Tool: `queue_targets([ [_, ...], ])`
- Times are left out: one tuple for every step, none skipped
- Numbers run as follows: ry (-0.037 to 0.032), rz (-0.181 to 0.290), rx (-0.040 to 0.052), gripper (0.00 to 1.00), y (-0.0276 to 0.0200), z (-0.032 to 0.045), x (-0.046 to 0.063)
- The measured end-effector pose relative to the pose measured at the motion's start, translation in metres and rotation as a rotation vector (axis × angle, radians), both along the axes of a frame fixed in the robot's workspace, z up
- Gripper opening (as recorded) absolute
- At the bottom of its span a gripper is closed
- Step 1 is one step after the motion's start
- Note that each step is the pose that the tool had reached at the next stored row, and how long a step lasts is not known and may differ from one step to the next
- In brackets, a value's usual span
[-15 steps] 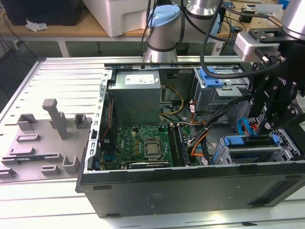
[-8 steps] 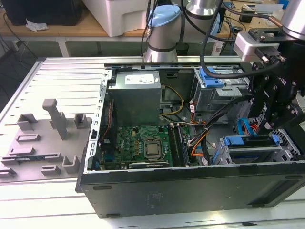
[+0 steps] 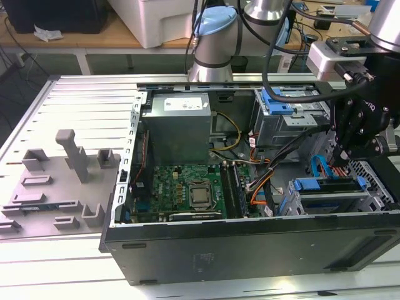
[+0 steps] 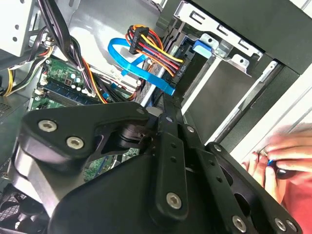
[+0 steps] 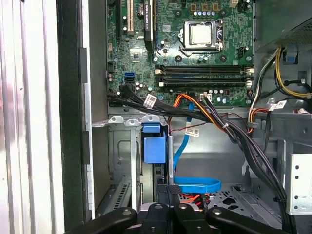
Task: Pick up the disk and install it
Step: 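Insert the second disk wire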
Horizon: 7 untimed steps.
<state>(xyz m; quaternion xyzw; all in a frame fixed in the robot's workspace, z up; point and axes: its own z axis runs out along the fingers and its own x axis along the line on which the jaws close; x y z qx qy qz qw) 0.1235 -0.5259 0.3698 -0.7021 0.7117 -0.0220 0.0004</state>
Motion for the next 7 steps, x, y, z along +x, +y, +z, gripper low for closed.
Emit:
queue_targets([
  [0.0, 0.0, -0.0001, 0.11, 0.0, 0.0001, 0.0],
  [0.0, 0.0, -0.0001, 0.11, 0.0, 0.0001, 0.0],
  [0.0, 0.0, -0.0001, 0.11, 0.0001, 0.0, 0.0],
  [0.0, 0.0, -0.0001, 0.11, 0.0001, 0.0, 0.0],
  [0.0, 0.0, -0.0001, 0.11, 0.0002, 0.0, 0.0],
  [0.0, 0.0, -0.0001, 0.11, 0.0002, 0.0, 0.0],
  [0.0001, 0.0, -0.0001, 0.11, 0.0002, 0.0, 0.0],
])
